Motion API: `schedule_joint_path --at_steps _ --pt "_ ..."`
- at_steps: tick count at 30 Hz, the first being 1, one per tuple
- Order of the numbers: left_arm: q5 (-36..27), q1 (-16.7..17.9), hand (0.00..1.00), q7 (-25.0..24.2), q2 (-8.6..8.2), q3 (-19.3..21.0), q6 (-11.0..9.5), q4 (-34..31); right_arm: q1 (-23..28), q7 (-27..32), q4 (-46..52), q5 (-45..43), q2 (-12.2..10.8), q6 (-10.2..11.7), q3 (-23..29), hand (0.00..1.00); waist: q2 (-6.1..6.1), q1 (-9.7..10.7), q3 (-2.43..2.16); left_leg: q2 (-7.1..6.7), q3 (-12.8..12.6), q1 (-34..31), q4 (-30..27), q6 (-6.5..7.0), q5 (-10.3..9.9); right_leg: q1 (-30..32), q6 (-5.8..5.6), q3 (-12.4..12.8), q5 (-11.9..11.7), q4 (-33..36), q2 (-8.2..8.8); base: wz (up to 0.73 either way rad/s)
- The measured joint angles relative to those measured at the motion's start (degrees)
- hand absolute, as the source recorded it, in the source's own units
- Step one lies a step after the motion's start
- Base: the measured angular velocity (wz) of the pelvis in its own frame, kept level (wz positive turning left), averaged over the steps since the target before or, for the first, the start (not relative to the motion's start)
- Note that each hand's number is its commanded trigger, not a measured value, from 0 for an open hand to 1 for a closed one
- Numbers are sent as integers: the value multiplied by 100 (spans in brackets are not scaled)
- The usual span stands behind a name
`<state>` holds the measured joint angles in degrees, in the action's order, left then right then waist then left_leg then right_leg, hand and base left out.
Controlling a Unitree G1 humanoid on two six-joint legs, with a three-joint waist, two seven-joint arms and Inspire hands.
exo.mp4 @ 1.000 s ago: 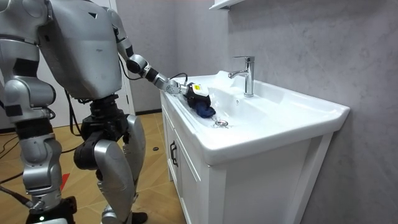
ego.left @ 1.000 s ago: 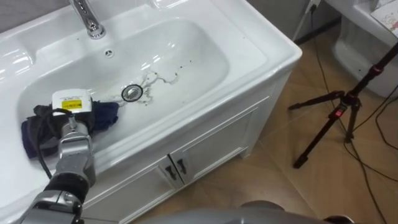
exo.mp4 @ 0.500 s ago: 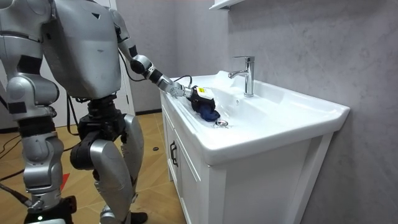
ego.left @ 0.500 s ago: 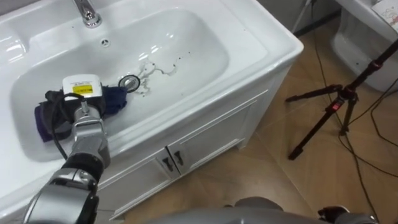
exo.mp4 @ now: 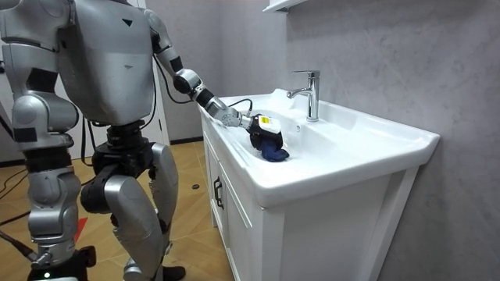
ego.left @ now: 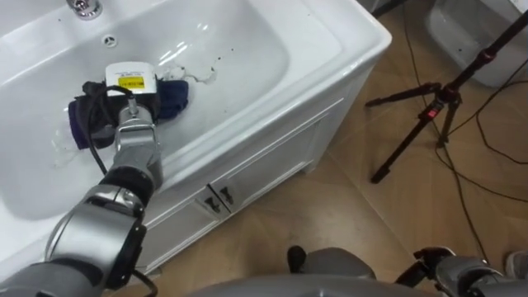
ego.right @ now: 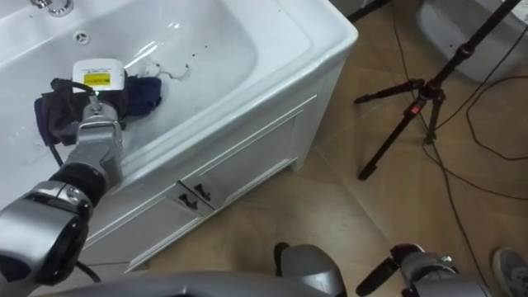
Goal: Wipe basin
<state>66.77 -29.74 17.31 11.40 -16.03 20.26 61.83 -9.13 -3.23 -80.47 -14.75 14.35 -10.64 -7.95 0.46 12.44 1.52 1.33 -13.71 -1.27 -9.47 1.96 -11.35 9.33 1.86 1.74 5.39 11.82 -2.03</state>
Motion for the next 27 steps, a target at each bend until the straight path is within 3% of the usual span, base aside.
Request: schedule_joint_path --at_steps 5,9,12,15,19,27 --pt "-135 -118 100 0 -1 -3 21 5 -48 -14 -3 112 -2 22 -41 0 -11 11 8 2 -109 -88 9 2 34 141 -2 54 -8 16 -5 -1" --pt "-205 -333 100 -1 17 -138 41 -28 -201 -61 6 180 3 69 -48 0 -1 150 13 -1 -207 -300 -15 25 63 364 -17 80 -69 42 9 -2" --pt "-260 -572 100 -10 -42 -428 40 45 -258 -65 31 399 7 102 -79 0 38 342 69 -6 -220 -321 -14 30 67 370 -25 111 -114 -2 11 -5" --pt "-258 -828 100 -11 -91 -475 38 133 -274 -78 5 387 12 124 -83 0 94 525 118 -8 -304 -352 7 31 68 415 -35 194 -120 12 -5 -11" --pt "-385 -1145 100 -3 -41 -489 66 291 -209 -106 -34 536 24 81 -95 0 230 622 86 7 -553 -491 -30 31 68 637 -36 307 -140 120 -21 -18" --pt "-1067 -1321 100 422 77 -496 56 626 -158 -31 22 569 155 83 -92 0 254 787 96 1 -752 -525 -25 46 59 794 -71 459 -151 197 -38 -9"
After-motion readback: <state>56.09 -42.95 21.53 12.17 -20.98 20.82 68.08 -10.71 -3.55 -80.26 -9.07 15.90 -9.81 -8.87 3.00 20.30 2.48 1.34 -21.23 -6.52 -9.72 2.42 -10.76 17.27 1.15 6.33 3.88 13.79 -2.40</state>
